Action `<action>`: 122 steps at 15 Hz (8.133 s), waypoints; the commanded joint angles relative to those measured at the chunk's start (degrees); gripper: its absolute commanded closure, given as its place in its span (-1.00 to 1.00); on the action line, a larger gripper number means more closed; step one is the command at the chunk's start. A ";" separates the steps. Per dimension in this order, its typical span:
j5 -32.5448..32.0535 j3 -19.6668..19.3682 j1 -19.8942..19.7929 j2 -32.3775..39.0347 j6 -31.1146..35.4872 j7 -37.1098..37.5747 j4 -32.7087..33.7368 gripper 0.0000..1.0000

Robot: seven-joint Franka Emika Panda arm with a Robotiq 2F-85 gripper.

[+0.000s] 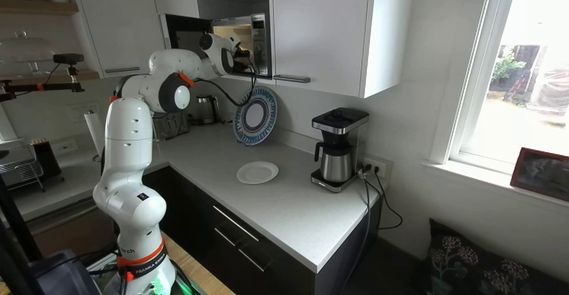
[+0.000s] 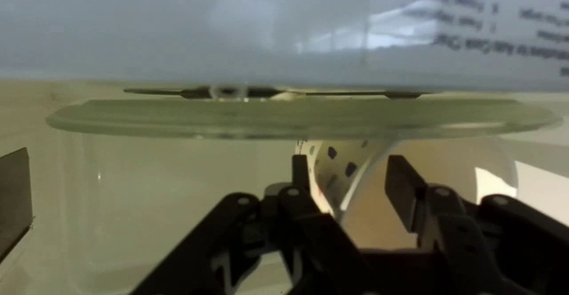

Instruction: Pick up the paper cup from the microwave and put it on the kitchen counter

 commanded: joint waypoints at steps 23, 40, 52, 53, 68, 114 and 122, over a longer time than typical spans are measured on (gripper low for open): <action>-42.12 -8.84 9.52 -20.31 -10.26 46.33 -13.99 0.99; -54.87 -5.12 9.04 -33.57 -21.37 62.27 -26.19 0.96; -56.07 -0.40 6.04 -42.64 -30.26 85.47 -32.52 0.99; -55.37 -0.52 6.13 -44.03 -31.62 87.63 -34.22 0.99; -36.43 -2.40 3.73 -57.89 -34.45 102.24 -55.01 0.96; 31.26 -26.49 -18.64 -44.79 -37.66 47.79 -74.77 0.99; 34.60 -26.46 -19.93 -35.70 -32.89 37.97 -73.90 0.90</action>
